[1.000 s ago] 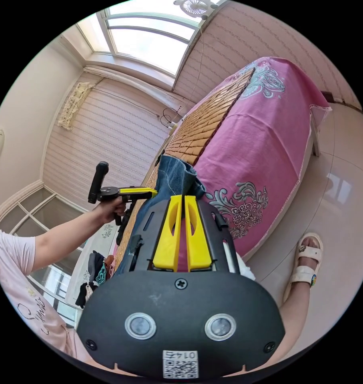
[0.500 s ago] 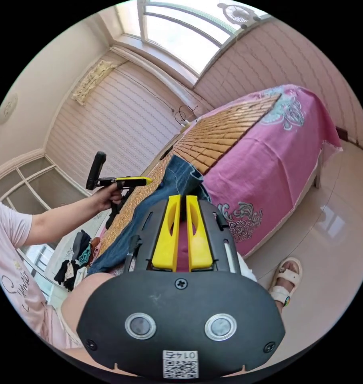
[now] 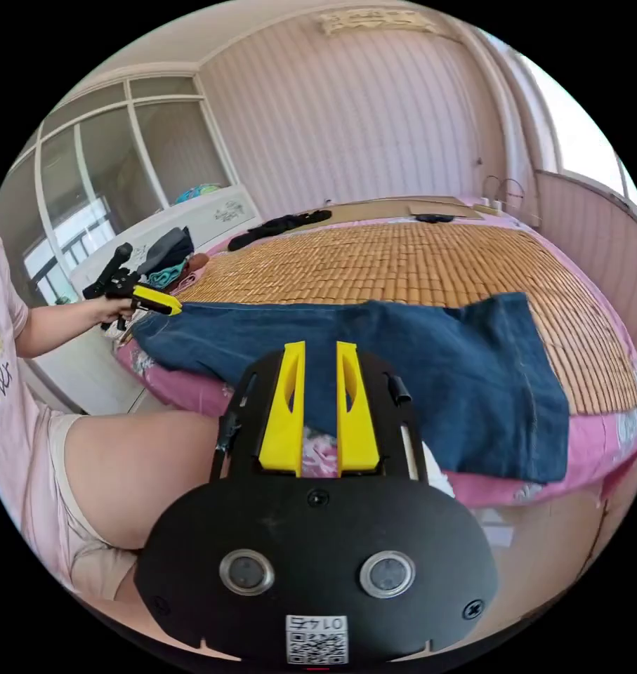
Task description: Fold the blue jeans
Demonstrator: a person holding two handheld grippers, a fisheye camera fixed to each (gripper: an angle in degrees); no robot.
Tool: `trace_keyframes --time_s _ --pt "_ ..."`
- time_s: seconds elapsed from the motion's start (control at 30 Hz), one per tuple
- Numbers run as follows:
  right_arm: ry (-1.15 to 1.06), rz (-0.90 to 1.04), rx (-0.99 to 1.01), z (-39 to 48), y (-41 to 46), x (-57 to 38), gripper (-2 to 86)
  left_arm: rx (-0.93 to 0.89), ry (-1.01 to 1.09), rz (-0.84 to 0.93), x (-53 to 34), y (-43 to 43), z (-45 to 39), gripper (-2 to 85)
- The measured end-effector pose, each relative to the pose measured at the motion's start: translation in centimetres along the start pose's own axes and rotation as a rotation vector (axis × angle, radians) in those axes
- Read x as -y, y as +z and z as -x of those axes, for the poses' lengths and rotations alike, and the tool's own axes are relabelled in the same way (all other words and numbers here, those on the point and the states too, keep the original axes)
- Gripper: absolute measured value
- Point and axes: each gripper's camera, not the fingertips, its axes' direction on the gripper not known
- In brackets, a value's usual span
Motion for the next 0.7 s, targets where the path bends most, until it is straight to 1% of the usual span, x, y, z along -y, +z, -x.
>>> trace_keyframes --time_s 0.03,0.1,0.2,0.3,0.37,0.4,0.43,0.47,0.5,0.63,0.7 --pt "-0.076 0.029 0.044 1.7 2.0 3.3 9.1 -0.011 -0.041 -0.016 -1.2 -0.2 1.0 5.0" --pt "-0.166 0.105 0.064 3.8 5.3 7.7 9.4 -0.025 -0.057 -0.039 -1.9 -0.5 2.0 5.5" --pt "-0.261 0.266 0.055 6.4 10.7 13.5 9.5 0.021 0.002 -0.028 -1.2 0.0 2.7 6.2" --pt "-0.368 0.402 -0.008 8.8 15.1 16.8 9.4 0.024 0.046 -0.037 0.0 0.9 3.3 6.9" --pt "-0.393 0.476 -0.102 9.7 17.6 17.9 8.8 0.032 0.06 0.016 0.7 2.1 3.7 7.9" --pt "-0.406 0.552 -0.128 10.1 19.1 18.1 8.1 0.073 0.077 0.061 0.9 3.0 3.7 8.5" --pt "-0.415 0.518 -0.058 10.4 18.9 18.6 6.1 0.107 0.101 0.081 0.8 3.8 3.6 8.3" --pt "-0.421 0.508 -0.042 10.6 18.8 18.7 5.1 0.104 0.118 0.098 0.7 4.2 3.5 8.2" --pt "-0.409 0.495 -0.039 10.8 18.7 19.1 4.3 0.079 0.131 0.062 0.2 4.0 3.6 7.3" --pt "-0.402 0.465 -0.055 11.9 17.8 20.6 1.1 0.061 0.119 0.038 -1.6 3.3 4.6 4.6" --pt "-0.39 0.467 -0.043 12.4 17.4 21.4 0.5 0.049 0.106 0.036 -2.2 3.0 4.9 0.4"
